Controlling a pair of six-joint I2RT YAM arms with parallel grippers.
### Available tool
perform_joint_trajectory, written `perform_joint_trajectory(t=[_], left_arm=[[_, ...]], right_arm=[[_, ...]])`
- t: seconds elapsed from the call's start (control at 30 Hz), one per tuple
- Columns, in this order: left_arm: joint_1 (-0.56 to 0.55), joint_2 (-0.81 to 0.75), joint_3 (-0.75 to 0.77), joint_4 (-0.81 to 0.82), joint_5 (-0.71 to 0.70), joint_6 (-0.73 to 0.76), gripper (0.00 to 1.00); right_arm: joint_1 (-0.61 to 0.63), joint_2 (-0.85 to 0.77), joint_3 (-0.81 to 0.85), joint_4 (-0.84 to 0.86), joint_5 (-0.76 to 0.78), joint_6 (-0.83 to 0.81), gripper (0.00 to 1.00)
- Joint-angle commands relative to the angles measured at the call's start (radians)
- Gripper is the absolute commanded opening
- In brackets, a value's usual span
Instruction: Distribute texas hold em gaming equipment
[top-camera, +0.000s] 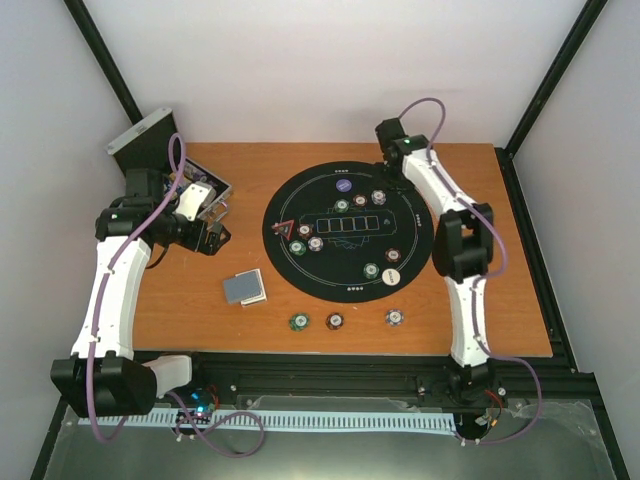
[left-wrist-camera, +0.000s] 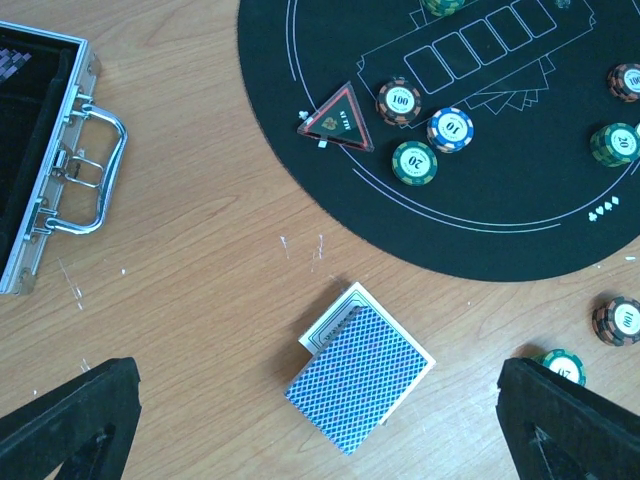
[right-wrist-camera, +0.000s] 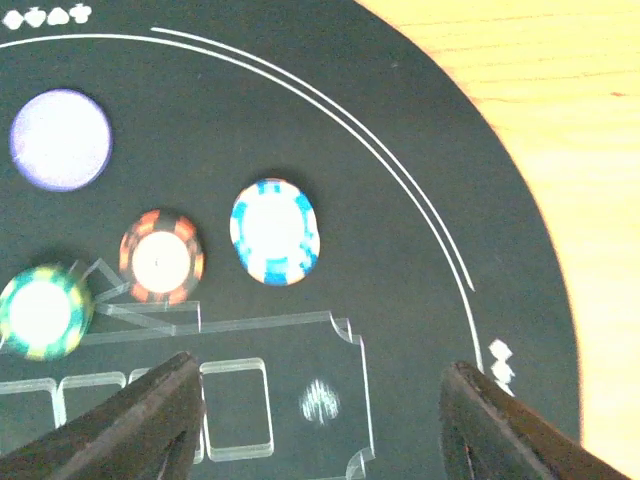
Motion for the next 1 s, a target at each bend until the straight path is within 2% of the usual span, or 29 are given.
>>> perform_joint_trajectory(t=[0.0, 0.23, 0.37, 0.5, 0.67, 0.97], left_arm=[[0.006, -0.025, 0.002, 0.007, 0.000, -0.001, 1.00], [0.006, -0.025, 0.000, 0.000, 0.013, 0.000, 1.00], [0.005, -0.021, -0.001, -0.004, 0.008, 0.005, 1.00], [0.006, -0.025, -0.001, -0.006, 0.004, 0.006, 1.00], [0.006, -0.031, -0.005, -0.003, 0.004, -0.001, 1.00], [0.005, -0.033, -0.007, -0.003, 0.015, -0.007, 1.00]], right_arm=[[0.033, -0.239, -0.253, 0.058, 0.006, 0.012, 0.67], [0.249, -0.617, -0.907, 0.224, 0.057, 0.117, 0.75], [0.371, -0.754, -1.135, 0.241, 0.086, 0.222, 0.76], [0.443, -0.871, -1.283, 0.254, 0.079, 0.324, 0.77], [0.481, -0.952, -1.372, 0.253, 0.062, 0.377, 0.78], [0.482, -0.921, -1.491, 0.328, -0.003, 0.382, 0.77]])
